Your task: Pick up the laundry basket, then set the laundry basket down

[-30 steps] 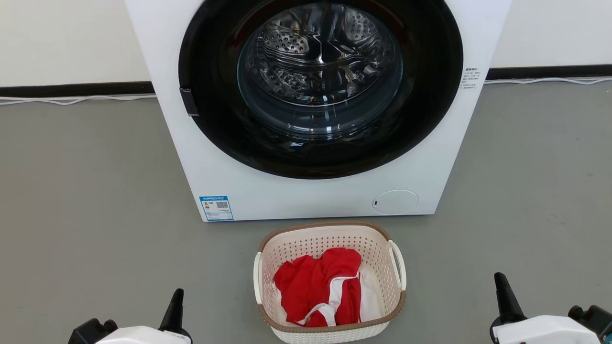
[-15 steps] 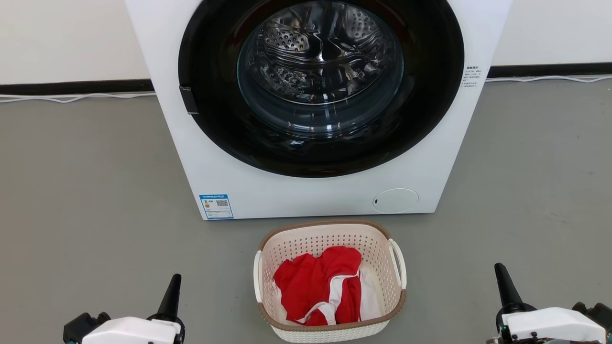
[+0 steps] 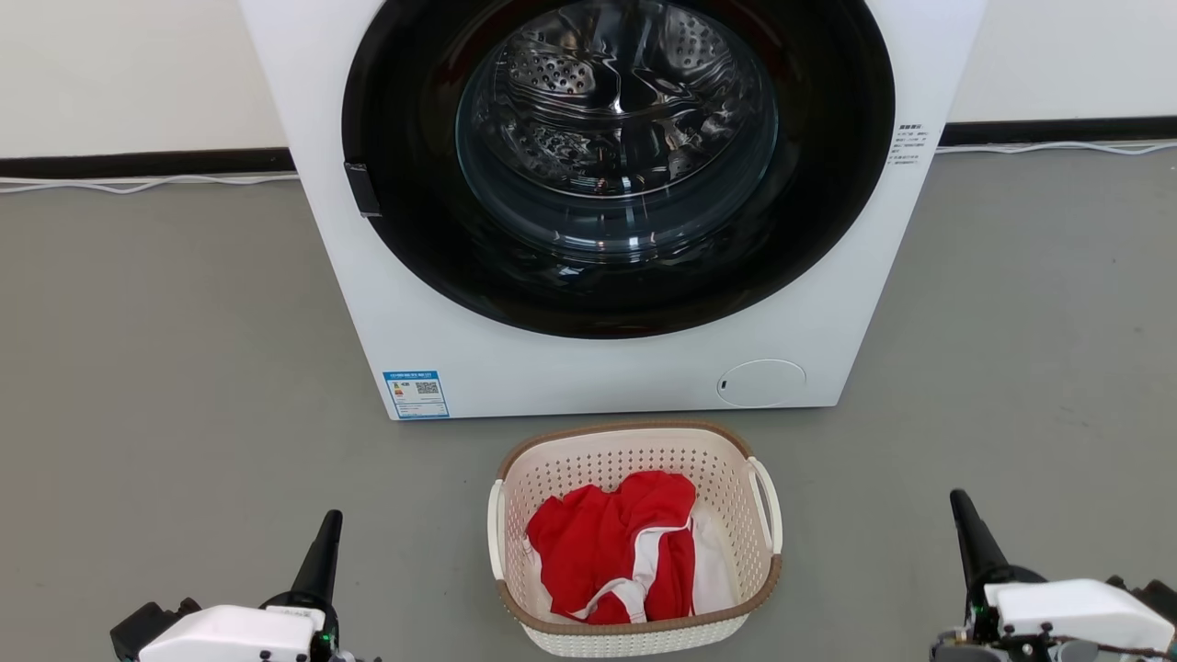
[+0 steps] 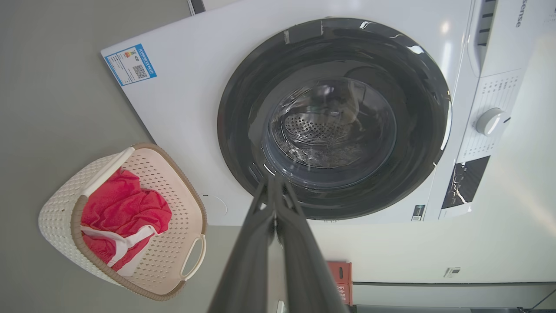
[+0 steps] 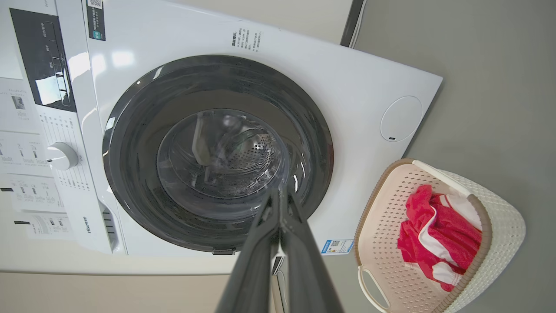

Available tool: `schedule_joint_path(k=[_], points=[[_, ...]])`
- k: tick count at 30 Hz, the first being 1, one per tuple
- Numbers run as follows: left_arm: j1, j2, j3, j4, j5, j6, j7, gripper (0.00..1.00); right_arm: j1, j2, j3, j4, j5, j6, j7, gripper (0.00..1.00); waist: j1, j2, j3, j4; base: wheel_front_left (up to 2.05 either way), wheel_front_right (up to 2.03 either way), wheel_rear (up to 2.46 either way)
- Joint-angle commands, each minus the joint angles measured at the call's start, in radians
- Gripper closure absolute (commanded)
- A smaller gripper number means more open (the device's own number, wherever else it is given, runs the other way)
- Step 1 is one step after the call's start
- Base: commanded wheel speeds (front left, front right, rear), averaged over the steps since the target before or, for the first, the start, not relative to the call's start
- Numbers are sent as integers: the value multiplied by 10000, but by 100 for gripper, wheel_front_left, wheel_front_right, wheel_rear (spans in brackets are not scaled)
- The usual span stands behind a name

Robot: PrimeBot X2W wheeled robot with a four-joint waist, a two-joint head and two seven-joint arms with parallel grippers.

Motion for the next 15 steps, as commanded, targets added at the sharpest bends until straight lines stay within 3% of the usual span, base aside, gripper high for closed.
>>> schedule_joint_path(k=[1, 15], points=[[-608, 85, 342, -375, -371, -138, 104, 100, -594, -116, 162, -423, 482, 63, 152, 100, 0, -1, 8, 1, 0, 0, 0], [-717, 62, 613, -686, -1655, -355, 478, 100, -706, -124, 142, -687, 2176, 70, 527, 100, 0, -1, 59, 7, 0, 0, 0]])
